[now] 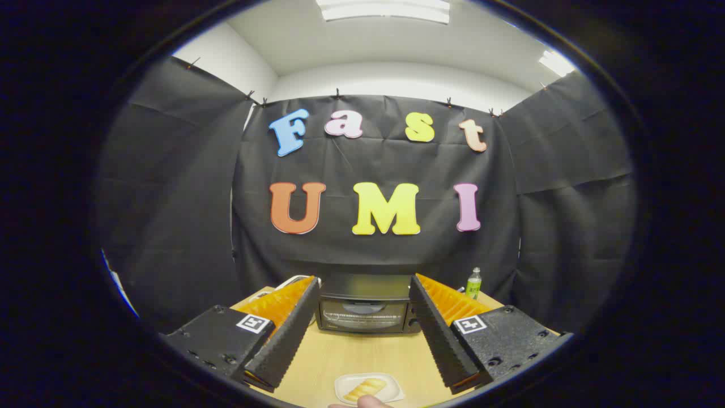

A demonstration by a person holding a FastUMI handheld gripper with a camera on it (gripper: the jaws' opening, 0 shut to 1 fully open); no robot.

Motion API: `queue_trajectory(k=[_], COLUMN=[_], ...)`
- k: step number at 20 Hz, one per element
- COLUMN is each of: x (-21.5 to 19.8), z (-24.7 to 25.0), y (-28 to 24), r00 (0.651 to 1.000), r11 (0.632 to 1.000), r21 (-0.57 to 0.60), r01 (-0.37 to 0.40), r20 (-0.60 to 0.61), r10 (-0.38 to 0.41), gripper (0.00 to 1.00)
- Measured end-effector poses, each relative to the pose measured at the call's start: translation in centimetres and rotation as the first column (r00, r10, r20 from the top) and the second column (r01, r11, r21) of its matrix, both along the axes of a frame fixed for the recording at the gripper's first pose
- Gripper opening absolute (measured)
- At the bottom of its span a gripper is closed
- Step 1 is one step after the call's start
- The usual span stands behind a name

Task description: Open the toaster oven, put the food inside, and close the toaster oven door.

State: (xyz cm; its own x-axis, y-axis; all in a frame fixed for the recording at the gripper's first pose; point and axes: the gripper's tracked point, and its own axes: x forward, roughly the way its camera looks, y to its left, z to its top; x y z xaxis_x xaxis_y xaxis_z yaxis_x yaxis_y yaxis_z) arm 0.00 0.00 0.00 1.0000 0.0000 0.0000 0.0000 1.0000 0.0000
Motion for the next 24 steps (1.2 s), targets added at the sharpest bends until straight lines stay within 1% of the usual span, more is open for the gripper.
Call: queue_trajectory(k=[7,15,17,20,24], x=[0.2,0.2,0.2,0.1,0.3], z=[-0.6,-0.5,-0.5,-0.2,-1.2], y=[-0.6,-1.1,-1.2,-2.0,-3.2], r00=[1.000,1.000,1.000,0.999,0.999], r11=[1.000,0.999,0.999,0.996,0.996], r21=[0.023,0.044,0.052,0.086,0.082], r01=[0.009,0.016,0.008,0.011,0.028], r20=[-0.020,-0.002,0.011,0.035,0.014], r10=[-0.008,-0.016,-0.008,-0.014,-0.029], gripper=[1.00,1.00,1.00,1.00,1.00])
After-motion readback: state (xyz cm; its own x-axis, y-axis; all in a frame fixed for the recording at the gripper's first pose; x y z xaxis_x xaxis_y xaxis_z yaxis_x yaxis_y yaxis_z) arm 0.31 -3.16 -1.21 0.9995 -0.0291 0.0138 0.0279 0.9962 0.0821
